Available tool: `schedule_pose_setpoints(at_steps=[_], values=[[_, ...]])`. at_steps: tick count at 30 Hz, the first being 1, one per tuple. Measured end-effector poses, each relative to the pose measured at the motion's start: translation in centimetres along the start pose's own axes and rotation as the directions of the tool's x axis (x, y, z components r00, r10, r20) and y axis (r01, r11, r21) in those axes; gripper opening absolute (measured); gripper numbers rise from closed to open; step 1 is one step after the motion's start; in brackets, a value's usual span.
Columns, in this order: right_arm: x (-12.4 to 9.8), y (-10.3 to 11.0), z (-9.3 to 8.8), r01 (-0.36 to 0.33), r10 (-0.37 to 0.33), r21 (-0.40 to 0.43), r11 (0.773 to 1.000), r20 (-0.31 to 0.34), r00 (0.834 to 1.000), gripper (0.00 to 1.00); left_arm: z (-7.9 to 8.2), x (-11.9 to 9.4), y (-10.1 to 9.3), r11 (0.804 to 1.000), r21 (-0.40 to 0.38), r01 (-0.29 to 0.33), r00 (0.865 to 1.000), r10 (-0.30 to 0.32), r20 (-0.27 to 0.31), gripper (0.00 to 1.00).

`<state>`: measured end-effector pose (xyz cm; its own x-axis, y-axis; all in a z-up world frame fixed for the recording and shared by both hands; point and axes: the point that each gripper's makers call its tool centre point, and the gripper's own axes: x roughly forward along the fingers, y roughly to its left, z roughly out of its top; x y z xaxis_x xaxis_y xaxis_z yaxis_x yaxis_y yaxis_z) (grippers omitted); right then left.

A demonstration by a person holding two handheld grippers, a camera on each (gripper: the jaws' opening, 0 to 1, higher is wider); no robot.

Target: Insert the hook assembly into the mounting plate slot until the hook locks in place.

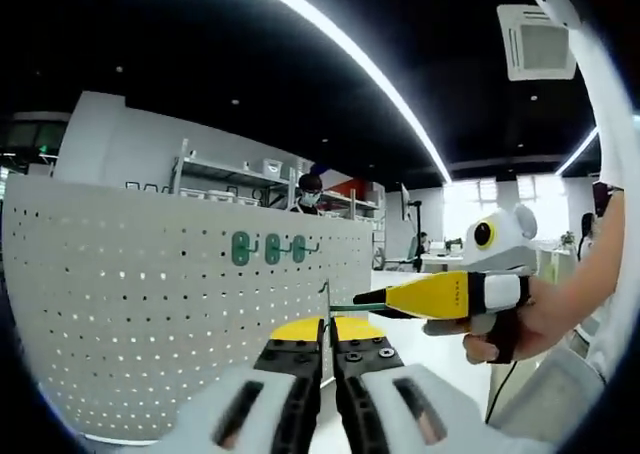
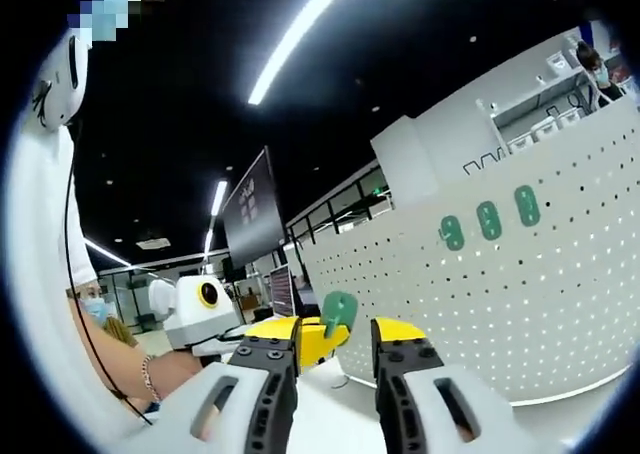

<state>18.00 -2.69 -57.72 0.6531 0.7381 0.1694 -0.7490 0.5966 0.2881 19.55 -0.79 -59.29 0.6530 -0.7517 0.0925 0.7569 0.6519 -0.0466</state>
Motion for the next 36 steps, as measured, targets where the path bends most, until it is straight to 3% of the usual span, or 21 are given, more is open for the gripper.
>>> schedule_pose_setpoints(at_steps=[20,29,36], values=[[1.4,-0.1,-0.7,0.042,-0.044,-0.038,0.998,-0.037,0.998,0.08,-0.2,0.1,-0.2,0.999,0.011,-0.036,0.999,0.036,-0.008,0.02],[1.5,0.0,-0.7,0.044,-0.044,-0.011,0.999,-0.045,0.998,0.04,-0.2,0.1,-0.4,0.999,0.031,-0.032,0.999,0.032,-0.010,0.02],[1.6,-0.3,-0.8,0.090,-0.090,0.013,0.996,-0.044,0.995,0.02,-0.1,0.2,-0.3,0.999,0.032,-0.038,0.999,0.038,-0.016,0.02]])
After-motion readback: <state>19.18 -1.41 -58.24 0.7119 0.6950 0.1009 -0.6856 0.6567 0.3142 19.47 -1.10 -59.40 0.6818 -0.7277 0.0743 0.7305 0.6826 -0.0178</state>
